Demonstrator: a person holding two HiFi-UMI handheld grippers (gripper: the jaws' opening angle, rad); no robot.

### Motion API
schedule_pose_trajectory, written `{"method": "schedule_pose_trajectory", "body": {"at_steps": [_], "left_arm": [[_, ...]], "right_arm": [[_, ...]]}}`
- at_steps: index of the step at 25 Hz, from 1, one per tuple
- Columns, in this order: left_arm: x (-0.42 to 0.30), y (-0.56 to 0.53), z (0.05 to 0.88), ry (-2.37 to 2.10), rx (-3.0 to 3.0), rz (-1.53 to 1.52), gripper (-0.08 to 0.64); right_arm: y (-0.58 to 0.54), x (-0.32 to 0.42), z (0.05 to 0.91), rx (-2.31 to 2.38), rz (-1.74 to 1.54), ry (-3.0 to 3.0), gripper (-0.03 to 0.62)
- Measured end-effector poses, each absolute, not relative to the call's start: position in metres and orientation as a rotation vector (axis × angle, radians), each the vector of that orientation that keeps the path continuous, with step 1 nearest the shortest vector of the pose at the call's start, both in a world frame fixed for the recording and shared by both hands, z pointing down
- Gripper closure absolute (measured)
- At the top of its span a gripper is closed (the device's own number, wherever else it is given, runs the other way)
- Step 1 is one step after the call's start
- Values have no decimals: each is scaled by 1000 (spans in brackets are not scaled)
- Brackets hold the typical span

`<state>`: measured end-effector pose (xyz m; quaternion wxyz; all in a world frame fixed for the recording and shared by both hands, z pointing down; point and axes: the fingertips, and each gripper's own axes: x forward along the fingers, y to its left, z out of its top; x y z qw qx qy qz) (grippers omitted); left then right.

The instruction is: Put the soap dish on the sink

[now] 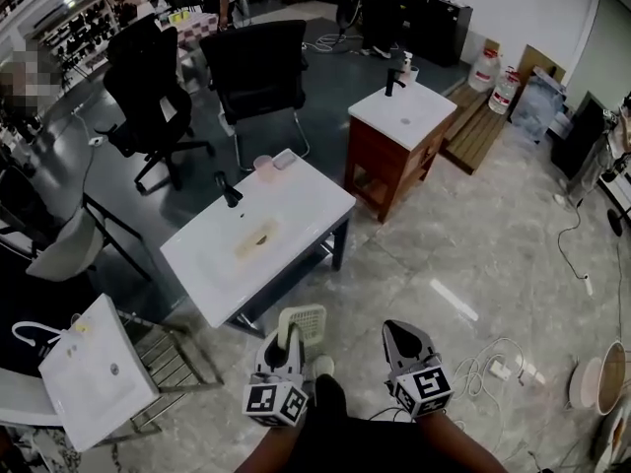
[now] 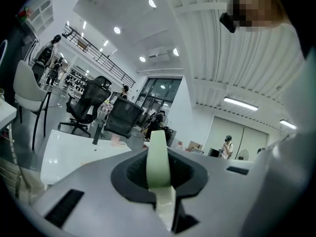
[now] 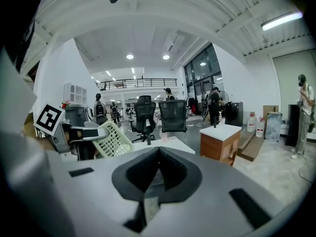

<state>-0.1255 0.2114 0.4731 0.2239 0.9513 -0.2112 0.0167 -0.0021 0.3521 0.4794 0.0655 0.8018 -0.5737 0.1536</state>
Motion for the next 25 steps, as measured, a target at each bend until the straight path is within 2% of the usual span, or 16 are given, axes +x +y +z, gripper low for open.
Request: {"method": "schedule_pose_trajectory", "body": {"at_steps": [10, 25], "left_arm": [[-100, 119, 456, -588, 2610, -2, 512], [-73, 60, 465, -558, 2636, -14, 512]], "right_arm": [[260, 26, 458, 2380, 394, -1762, 594], [197, 51, 463, 2352, 383, -1728, 594]]}}
